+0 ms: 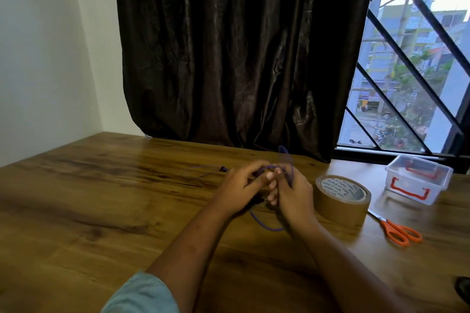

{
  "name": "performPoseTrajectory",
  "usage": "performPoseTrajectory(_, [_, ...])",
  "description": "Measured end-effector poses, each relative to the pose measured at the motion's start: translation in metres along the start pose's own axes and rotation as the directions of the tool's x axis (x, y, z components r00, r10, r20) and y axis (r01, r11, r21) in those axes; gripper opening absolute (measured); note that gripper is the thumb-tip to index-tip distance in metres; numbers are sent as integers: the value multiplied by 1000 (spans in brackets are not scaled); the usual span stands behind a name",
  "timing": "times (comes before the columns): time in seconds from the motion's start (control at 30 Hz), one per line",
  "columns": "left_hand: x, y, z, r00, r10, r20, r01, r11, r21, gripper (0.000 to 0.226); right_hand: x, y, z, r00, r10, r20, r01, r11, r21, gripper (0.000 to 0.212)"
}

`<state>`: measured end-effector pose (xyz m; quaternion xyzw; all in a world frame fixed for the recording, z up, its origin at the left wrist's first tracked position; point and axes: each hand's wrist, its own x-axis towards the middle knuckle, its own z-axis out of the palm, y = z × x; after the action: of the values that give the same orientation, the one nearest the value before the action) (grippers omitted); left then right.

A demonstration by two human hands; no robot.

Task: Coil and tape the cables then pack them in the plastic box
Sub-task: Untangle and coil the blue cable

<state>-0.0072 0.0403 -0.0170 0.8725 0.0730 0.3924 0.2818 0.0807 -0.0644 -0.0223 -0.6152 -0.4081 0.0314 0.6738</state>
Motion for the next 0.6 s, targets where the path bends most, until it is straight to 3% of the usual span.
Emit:
performPoseTrajectory(0.07, [-5,-6,3,993,-87,76,80,993,86,43,4,0,0,990,123,-67,-108,975,195,19])
performPoseTrajectory(0.13, [-7,-15,-3,979,-196,49,189,975,119,50,7,-3,-3,973,187,-137,-128,927,354,19])
performPoseTrajectory(0.23, [-5,-35,-21,956,-286,-62,291,902,318,31,10,-7,-4,964,205,-168,-88,846,527,21])
performPoseTrajectory(0.33, [-5,-43,-29,919,-335,-210,386,874,294,16,10,-6,-6,973,170,-154,-52,818,573,37])
performPoseTrajectory(0.4, [-4,-42,-30,856,-415,-307,461,883,91,22,11,-5,-7,982,122,-147,-27,851,525,44])
performPoseTrajectory(0.43, [-2,-41,-32,804,-491,-335,489,867,-97,27,11,-4,-7,983,115,-145,-29,871,490,48])
performPoseTrajectory(0.5, [0,-39,-36,681,-668,-300,493,722,-486,33,11,-1,-7,983,127,-135,-69,928,366,48])
performPoseTrajectory(0.6, [2,-30,-46,611,-784,-111,479,477,-737,30,5,1,-9,999,5,-33,-10,990,-144,32])
